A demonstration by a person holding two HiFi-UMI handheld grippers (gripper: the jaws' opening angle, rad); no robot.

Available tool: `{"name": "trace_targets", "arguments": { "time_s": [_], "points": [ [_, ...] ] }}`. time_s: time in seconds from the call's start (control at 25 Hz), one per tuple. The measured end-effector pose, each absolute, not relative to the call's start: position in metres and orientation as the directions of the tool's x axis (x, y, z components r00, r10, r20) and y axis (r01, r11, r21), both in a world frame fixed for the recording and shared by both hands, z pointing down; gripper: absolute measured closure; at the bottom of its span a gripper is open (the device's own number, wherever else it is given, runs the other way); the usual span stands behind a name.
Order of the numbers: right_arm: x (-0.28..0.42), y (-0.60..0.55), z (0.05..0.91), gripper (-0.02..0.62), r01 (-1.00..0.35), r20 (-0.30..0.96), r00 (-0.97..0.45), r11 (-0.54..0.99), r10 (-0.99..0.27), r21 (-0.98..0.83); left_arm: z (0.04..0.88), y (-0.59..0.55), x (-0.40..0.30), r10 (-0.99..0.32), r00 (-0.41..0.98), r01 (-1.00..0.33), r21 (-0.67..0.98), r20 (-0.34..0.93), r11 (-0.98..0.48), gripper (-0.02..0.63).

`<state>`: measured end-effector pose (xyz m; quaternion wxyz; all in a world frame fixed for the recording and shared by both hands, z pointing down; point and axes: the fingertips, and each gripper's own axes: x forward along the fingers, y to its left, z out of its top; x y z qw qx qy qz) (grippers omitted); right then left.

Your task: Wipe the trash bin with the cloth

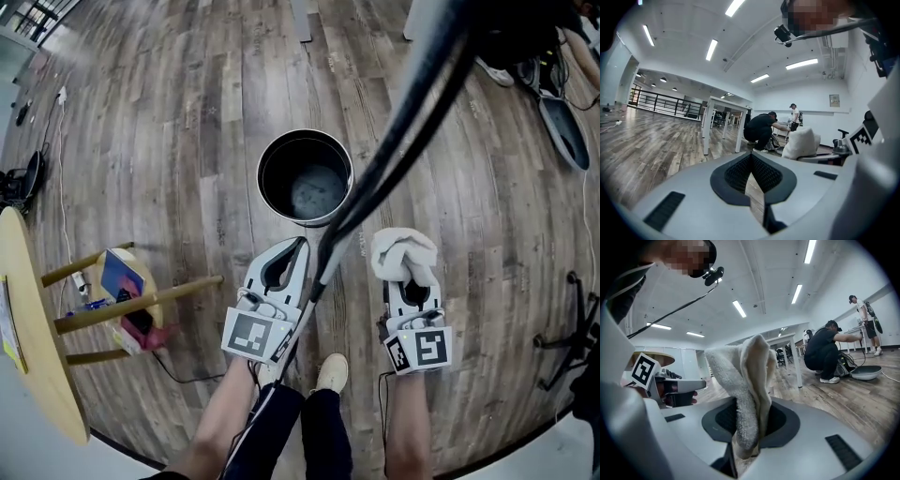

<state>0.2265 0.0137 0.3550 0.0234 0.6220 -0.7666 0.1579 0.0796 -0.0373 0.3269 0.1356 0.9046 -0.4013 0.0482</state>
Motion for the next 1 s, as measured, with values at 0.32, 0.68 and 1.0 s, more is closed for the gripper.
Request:
{"name": "trace_targets", "arguments": {
  "time_s": [0.32,0.68,1.0],
  "points": [
    [0.205,-0.026,0.440,0.502,-0.955,0.174,-0.247,0.209,-0.953,-0.209,0.423,-0.054,0.048,-0.734,0.651,-0.759,0.141,0.193,-0.636,0.611],
    [0.190,-0.060,0.544,0.502,-0.951,0.172,-0.278,0.245,-0.945,-0.187,0.527,-0.071,0.026,-0.749,0.635,-0.773,0.134,0.189,-0.621,0.611],
    [0.185,-0.075,0.622,0.502,-0.952,0.165,-0.264,0.230,-0.950,-0.203,0.609,-0.076,0.006,-0.753,0.624,-0.781,0.134,0.209,-0.610,0.611]
  ]
}}
